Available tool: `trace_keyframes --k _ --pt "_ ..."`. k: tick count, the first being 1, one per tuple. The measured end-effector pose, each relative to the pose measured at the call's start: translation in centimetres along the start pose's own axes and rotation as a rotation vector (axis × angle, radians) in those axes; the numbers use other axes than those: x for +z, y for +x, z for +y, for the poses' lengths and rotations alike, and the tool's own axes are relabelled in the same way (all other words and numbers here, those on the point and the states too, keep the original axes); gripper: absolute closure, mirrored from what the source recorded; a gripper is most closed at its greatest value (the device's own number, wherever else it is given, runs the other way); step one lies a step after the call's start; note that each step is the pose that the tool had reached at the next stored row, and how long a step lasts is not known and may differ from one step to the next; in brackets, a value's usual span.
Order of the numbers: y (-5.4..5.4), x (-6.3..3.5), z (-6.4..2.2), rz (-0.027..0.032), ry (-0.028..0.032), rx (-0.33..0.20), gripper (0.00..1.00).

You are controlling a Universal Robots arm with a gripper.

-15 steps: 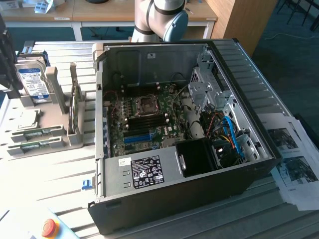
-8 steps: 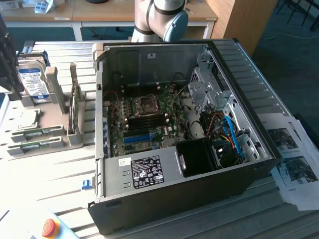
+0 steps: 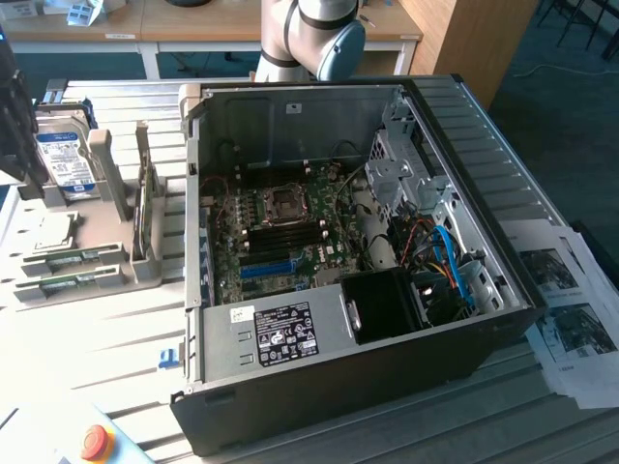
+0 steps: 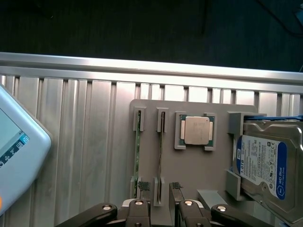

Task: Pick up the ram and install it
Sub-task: 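Pick up the ram and move it above insertion slot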

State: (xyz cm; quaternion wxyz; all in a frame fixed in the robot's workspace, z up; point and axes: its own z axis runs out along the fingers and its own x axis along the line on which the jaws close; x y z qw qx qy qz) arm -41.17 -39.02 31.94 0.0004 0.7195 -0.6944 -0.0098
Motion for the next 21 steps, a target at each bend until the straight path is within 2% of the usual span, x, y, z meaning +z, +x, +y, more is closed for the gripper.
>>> trace_keyframes --k 21 --pt "0.0 1.36 -0.02 0.0000 0.0000 0.000 0.71"
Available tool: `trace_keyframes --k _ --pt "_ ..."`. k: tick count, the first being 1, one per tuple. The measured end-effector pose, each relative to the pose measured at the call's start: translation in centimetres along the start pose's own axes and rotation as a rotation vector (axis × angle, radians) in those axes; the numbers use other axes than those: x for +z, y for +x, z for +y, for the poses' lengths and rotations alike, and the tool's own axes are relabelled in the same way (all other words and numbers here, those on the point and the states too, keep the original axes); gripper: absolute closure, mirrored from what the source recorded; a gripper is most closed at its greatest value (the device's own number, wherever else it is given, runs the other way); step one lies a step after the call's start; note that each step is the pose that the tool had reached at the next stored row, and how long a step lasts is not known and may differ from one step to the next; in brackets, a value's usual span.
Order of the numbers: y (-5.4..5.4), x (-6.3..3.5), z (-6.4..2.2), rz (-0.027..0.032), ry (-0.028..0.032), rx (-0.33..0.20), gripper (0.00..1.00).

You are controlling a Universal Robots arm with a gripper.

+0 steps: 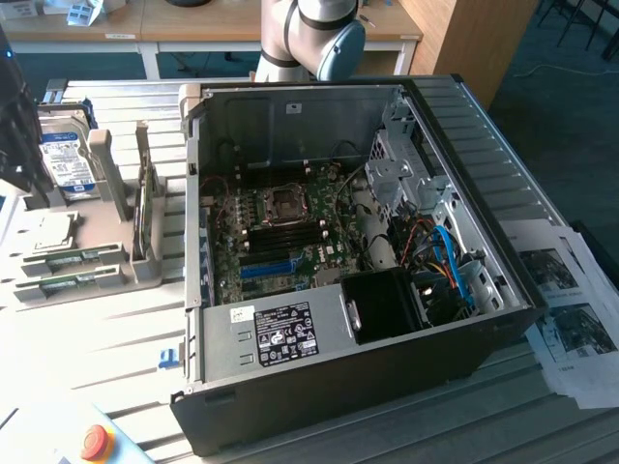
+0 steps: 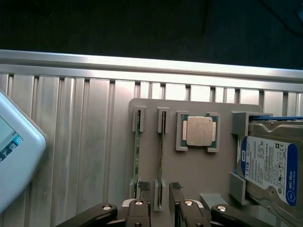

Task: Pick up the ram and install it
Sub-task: 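Pick up the ram and move it above insertion slot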

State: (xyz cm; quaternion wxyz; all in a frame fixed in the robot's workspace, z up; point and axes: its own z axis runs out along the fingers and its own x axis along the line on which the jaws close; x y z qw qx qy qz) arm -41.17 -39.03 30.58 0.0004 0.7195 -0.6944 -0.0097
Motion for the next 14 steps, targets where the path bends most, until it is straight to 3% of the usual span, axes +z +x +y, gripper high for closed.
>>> trace_keyframes --k 14 --pt "0.01 1.04 -0.02 0.0000 0.0001 0.000 0.71"
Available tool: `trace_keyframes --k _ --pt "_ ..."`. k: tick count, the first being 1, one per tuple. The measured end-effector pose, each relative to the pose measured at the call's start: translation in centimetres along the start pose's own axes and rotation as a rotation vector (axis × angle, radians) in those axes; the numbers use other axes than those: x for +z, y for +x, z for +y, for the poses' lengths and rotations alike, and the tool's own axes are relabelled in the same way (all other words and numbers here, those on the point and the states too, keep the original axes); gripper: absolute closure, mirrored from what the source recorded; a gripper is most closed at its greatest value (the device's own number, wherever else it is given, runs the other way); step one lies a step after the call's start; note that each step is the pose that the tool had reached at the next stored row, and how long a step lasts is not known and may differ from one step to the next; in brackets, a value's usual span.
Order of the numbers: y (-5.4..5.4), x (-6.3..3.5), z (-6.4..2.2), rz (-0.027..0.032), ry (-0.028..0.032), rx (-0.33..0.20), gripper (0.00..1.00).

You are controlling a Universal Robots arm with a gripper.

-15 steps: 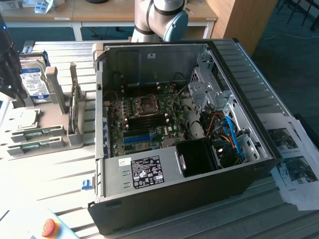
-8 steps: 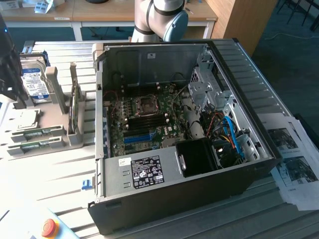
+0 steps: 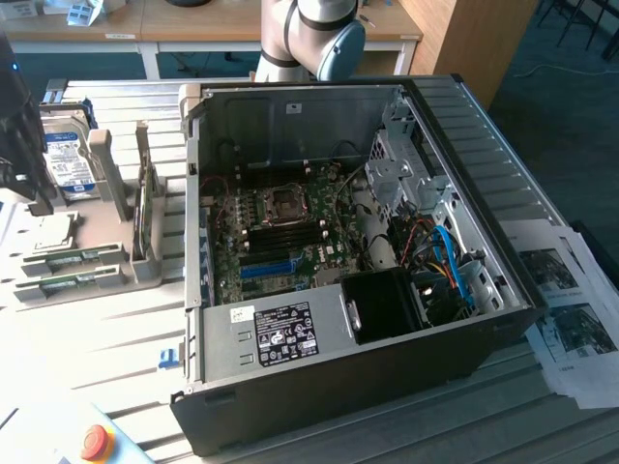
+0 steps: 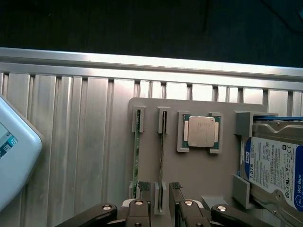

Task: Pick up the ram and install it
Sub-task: 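Pick up the ram and move it above insertion slot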

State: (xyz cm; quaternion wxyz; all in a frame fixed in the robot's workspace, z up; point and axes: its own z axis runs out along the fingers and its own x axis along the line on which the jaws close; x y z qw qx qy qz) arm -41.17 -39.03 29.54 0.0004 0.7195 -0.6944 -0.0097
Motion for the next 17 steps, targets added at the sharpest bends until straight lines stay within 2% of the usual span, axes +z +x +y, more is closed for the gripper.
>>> trace_keyframes --k 17 --pt "0.0 1.33 -0.02 0.0000 0.0000 0.000 0.71"
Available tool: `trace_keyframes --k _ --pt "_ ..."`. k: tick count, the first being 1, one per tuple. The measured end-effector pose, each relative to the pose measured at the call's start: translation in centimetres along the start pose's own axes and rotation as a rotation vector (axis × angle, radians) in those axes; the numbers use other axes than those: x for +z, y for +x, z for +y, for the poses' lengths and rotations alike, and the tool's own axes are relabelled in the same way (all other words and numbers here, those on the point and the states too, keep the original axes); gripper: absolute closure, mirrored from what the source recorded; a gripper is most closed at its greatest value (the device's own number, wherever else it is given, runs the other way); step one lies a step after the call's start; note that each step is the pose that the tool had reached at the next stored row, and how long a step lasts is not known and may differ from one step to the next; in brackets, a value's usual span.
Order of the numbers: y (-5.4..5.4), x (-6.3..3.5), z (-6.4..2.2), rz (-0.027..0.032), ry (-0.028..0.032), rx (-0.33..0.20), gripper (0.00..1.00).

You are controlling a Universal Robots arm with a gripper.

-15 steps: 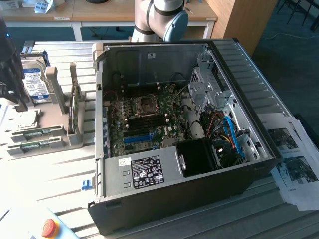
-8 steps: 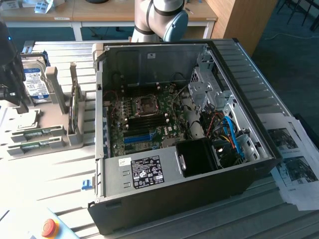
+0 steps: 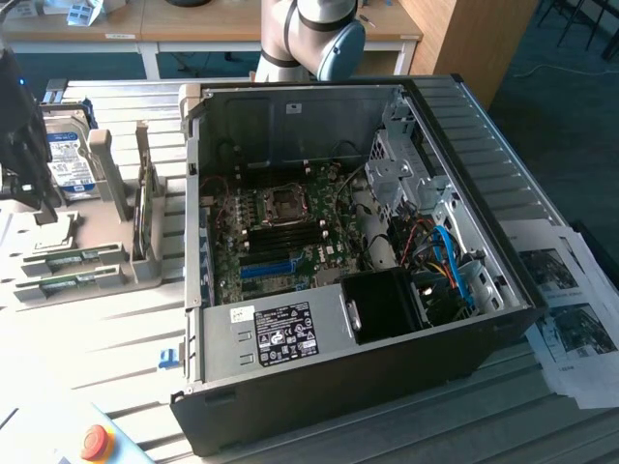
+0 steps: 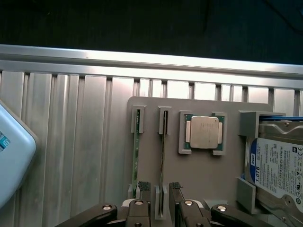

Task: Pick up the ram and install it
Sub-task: 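Pick up the ram and move it above insertion slot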

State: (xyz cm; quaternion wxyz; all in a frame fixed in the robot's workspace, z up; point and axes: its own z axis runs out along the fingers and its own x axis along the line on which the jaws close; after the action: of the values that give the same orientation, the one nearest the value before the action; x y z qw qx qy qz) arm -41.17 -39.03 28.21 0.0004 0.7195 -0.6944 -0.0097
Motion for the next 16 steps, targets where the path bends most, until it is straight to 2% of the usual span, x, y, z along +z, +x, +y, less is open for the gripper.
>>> trace_keyframes --k 16 --pt "0.0 1.48 -0.02 0.0000 0.0000 0.000 0.71"
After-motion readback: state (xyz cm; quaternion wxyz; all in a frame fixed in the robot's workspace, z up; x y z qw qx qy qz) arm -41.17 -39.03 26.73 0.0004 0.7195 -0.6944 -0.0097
